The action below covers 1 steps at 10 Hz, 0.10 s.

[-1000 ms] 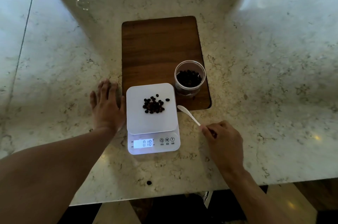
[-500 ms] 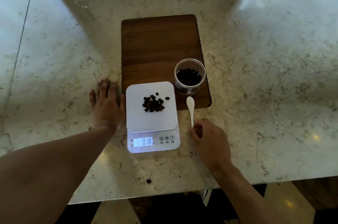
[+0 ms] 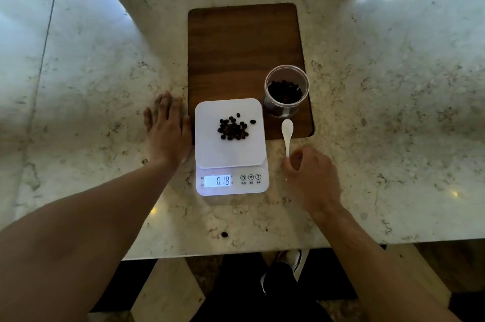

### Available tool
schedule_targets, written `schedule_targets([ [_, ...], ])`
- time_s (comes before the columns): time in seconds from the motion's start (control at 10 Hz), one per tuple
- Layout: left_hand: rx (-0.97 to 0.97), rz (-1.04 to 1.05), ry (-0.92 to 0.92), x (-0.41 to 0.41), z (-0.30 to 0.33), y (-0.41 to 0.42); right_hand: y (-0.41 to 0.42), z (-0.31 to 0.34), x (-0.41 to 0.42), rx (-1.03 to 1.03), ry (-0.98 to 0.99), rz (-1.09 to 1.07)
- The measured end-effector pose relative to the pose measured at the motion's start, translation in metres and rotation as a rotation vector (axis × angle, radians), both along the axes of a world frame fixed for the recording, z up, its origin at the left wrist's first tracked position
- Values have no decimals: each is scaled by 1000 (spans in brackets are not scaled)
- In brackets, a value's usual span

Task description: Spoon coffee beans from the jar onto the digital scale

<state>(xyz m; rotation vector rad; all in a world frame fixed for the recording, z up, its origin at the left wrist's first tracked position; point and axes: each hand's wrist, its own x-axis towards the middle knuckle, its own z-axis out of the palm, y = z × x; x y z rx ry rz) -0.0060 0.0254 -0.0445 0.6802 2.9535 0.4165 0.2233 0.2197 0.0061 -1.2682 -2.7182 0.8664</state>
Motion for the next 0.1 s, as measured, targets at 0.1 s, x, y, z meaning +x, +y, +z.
schedule_targets([
  [0.1,46,-3,-34,-2,0,0,5,5,-4,31,-16,-2],
])
